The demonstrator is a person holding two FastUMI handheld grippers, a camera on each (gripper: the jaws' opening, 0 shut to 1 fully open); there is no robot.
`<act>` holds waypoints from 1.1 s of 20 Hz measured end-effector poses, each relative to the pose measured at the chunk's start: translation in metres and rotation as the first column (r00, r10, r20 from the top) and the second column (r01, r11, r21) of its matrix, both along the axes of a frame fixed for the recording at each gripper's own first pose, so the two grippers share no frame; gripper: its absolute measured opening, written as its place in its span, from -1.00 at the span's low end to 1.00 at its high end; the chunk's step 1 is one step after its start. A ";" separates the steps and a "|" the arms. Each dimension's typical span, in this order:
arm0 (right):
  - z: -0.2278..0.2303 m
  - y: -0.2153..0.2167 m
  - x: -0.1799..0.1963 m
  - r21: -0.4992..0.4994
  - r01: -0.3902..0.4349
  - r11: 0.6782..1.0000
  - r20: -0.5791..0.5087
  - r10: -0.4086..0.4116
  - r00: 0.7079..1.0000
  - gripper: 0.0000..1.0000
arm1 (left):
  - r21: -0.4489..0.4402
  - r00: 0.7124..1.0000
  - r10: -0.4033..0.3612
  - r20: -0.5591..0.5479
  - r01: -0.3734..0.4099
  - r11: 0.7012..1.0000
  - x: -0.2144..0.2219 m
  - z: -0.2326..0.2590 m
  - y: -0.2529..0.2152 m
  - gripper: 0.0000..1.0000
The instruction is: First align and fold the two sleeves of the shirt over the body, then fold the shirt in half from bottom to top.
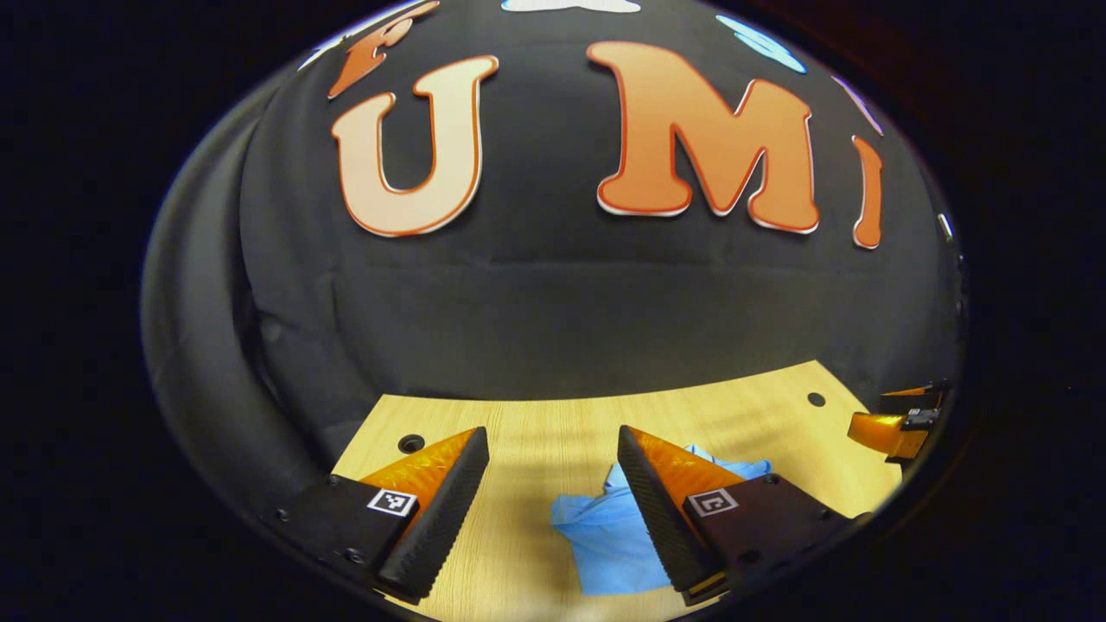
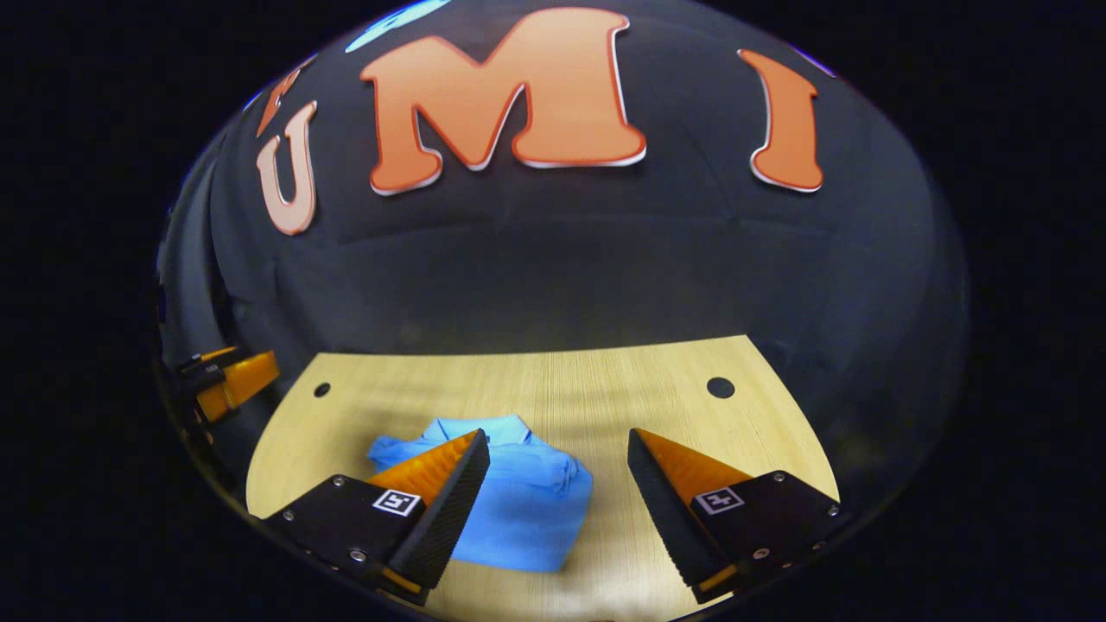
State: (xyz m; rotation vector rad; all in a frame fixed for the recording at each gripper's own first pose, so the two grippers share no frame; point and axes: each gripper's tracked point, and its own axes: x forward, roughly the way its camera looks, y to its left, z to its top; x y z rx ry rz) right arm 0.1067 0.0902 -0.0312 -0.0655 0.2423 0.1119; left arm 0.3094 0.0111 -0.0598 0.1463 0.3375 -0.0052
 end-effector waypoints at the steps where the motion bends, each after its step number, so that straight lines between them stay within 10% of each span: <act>1: 0.007 -0.003 -0.010 0.007 0.002 1.000 0.026 -0.003 1.000 0.99 | -0.001 1.000 -0.002 0.017 0.002 1.000 -0.012 0.007 -0.002 0.96; 22: 0.027 -0.011 -0.154 0.043 0.021 0.999 0.348 -0.034 0.937 0.96 | -0.093 0.944 0.109 0.310 -0.084 0.992 -0.156 0.083 0.057 0.95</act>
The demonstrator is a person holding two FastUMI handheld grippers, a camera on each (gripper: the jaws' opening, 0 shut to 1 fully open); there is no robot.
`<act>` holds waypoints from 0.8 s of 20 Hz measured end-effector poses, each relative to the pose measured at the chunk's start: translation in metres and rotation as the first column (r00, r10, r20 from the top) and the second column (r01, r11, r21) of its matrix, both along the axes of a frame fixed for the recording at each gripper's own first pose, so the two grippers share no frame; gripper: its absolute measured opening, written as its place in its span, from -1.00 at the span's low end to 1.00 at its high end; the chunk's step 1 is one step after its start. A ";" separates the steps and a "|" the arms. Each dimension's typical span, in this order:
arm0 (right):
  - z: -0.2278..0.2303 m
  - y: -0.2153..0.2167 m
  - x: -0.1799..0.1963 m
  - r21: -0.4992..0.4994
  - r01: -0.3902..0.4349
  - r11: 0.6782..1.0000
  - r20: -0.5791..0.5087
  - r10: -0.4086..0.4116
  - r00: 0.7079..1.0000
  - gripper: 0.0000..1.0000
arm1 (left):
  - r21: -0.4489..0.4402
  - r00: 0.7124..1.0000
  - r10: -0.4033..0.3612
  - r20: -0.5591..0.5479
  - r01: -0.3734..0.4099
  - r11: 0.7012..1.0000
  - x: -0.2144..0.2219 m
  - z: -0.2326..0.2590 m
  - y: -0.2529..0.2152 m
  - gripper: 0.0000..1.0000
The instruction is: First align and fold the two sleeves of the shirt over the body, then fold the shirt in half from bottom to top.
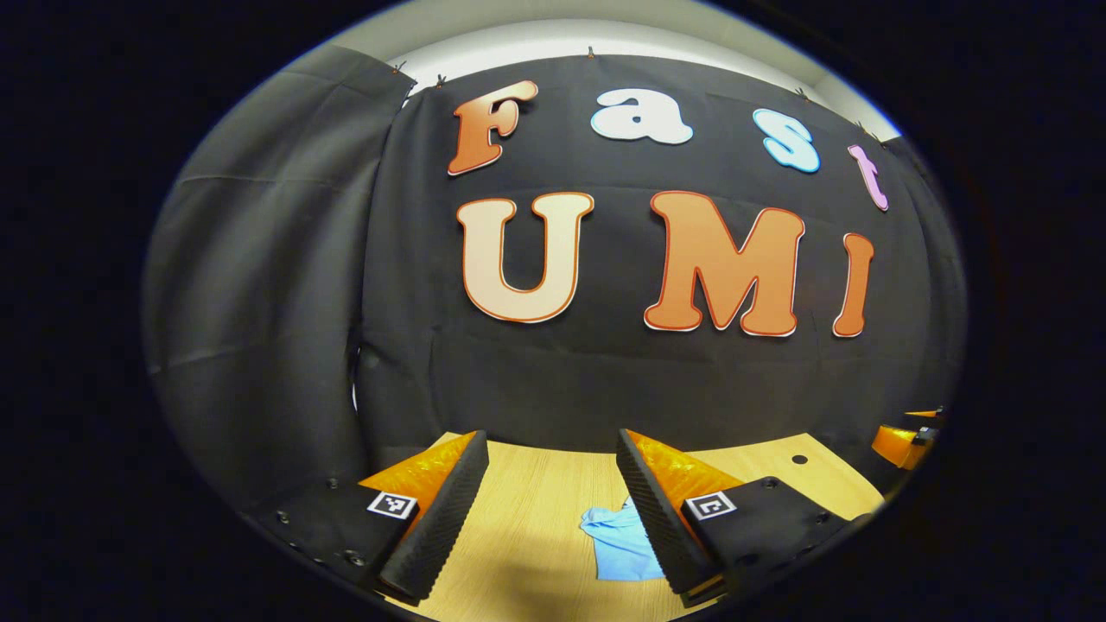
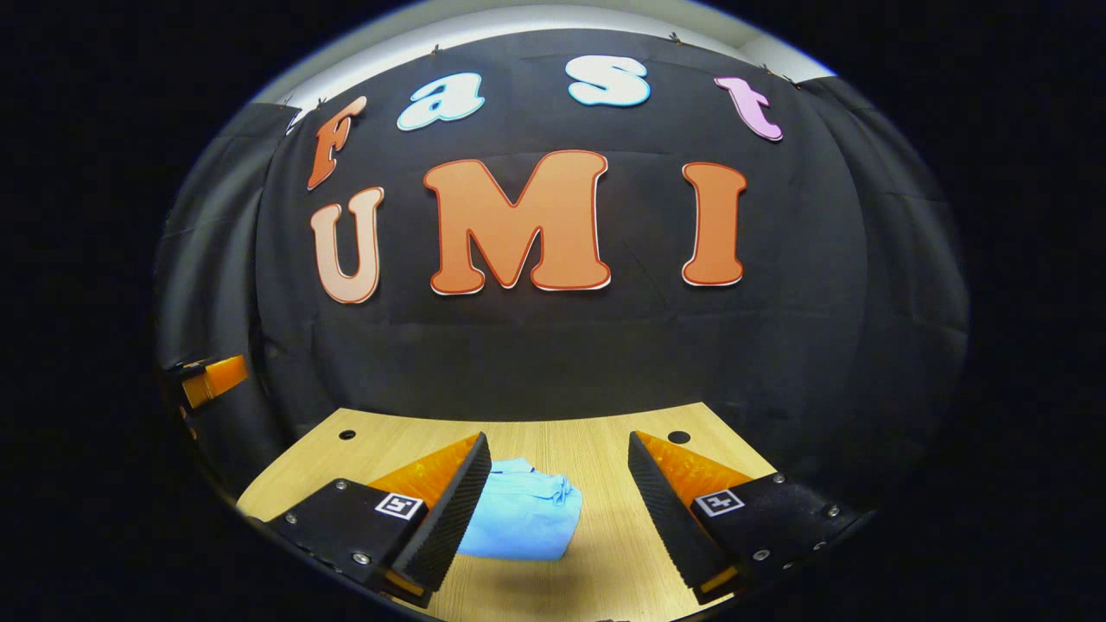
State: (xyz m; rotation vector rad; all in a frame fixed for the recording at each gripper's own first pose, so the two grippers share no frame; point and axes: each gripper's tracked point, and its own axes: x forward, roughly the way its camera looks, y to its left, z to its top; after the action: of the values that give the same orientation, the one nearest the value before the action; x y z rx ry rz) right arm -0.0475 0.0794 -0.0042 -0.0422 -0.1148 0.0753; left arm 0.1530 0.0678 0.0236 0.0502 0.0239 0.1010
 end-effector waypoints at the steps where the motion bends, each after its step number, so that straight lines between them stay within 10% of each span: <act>1: -0.001 0.001 -0.002 0.005 0.000 1.000 -0.002 0.000 1.000 0.96 | 0.004 1.000 -0.008 0.003 0.008 1.000 -0.001 0.000 -0.002 0.95; 16: -0.005 0.007 -0.010 0.008 -0.007 1.000 0.002 0.007 1.000 0.96 | 0.008 0.998 -0.064 0.020 0.064 0.998 0.000 0.008 -0.015 0.94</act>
State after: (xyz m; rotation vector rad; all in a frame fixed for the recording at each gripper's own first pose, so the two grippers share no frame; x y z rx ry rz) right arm -0.0578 0.0868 -0.0092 -0.0337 -0.1170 0.0817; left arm 0.1532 0.0532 0.0320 0.0572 0.0021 0.0377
